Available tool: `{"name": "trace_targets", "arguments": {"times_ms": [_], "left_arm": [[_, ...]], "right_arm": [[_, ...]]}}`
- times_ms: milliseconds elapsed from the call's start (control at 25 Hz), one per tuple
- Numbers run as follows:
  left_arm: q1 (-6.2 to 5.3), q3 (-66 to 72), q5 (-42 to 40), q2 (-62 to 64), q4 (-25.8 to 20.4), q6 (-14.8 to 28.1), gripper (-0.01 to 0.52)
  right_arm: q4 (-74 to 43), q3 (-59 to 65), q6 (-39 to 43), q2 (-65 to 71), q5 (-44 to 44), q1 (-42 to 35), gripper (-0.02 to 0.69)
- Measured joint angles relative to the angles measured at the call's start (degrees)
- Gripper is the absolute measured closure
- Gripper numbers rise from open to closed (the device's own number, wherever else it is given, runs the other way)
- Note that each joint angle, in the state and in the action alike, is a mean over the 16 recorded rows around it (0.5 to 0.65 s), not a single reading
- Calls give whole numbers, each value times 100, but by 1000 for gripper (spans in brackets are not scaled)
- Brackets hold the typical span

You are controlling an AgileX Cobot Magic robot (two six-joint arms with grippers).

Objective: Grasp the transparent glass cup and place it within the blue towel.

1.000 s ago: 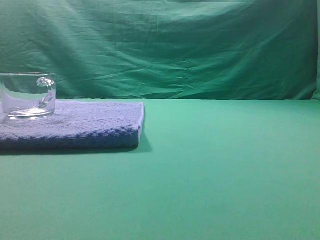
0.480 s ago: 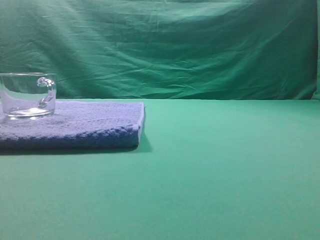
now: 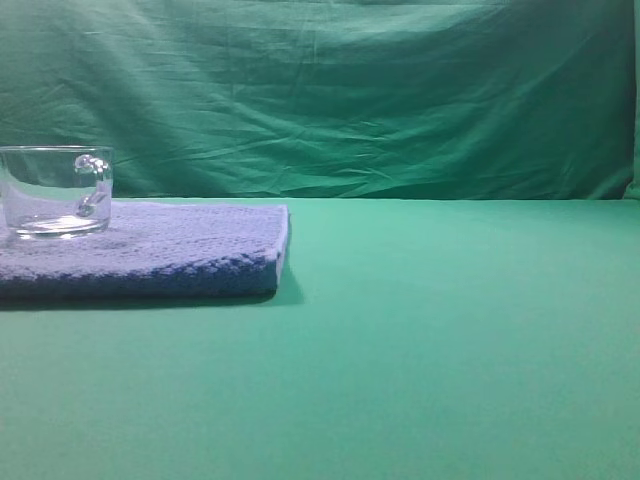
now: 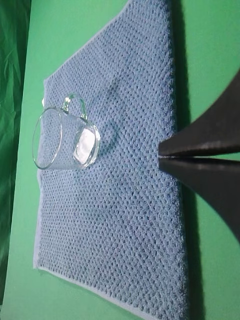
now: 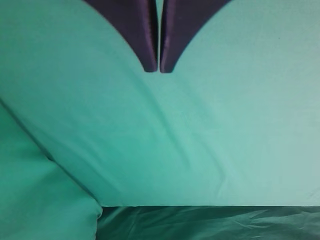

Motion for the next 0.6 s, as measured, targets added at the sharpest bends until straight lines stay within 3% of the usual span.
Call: {"name": "trace_targets", "arguments": {"times_ms": [600], "left_arm": [[0, 0, 0, 0, 0, 0, 514]], "right_arm": [[0, 0, 0, 0, 6, 0, 665]]}}
